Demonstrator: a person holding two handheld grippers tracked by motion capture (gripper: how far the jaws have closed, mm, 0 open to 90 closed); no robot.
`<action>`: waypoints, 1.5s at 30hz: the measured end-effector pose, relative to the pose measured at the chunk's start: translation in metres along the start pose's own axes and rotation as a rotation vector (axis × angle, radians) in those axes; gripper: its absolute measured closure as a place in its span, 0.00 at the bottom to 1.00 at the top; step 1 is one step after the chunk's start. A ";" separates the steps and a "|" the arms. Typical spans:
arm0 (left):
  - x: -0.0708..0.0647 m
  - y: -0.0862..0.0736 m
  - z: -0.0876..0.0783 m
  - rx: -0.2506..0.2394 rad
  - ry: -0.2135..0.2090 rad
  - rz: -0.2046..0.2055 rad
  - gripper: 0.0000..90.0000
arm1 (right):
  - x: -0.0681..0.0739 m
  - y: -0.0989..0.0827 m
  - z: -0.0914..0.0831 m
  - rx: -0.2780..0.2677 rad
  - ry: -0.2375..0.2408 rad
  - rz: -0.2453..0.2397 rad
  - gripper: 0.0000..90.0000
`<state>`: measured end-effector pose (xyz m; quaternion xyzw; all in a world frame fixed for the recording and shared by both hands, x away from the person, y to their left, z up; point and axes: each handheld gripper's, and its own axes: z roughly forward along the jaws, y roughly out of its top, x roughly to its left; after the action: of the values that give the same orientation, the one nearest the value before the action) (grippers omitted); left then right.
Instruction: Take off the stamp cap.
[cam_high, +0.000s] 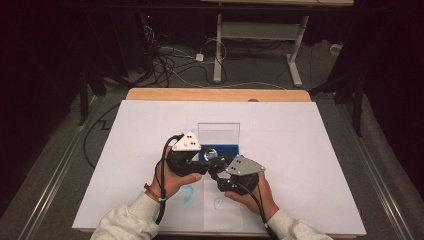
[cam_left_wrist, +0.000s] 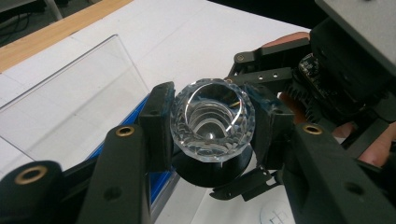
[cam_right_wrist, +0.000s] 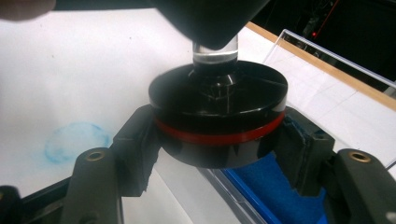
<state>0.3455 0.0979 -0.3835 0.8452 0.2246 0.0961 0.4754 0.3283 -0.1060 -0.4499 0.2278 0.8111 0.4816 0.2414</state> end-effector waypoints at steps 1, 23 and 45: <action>0.000 0.000 0.000 -0.002 0.001 -0.003 0.61 | 0.000 -0.001 0.001 0.003 0.010 0.010 0.42; 0.000 -0.001 -0.004 0.003 -0.057 0.016 0.61 | 0.003 0.009 -0.007 0.071 0.016 -0.110 0.44; -0.001 0.003 -0.008 0.009 -0.090 0.031 0.61 | 0.023 0.009 -0.002 0.149 0.070 -0.273 0.44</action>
<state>0.3427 0.1020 -0.3769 0.8542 0.1901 0.0645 0.4796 0.3109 -0.0894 -0.4450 0.1159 0.8760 0.3904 0.2586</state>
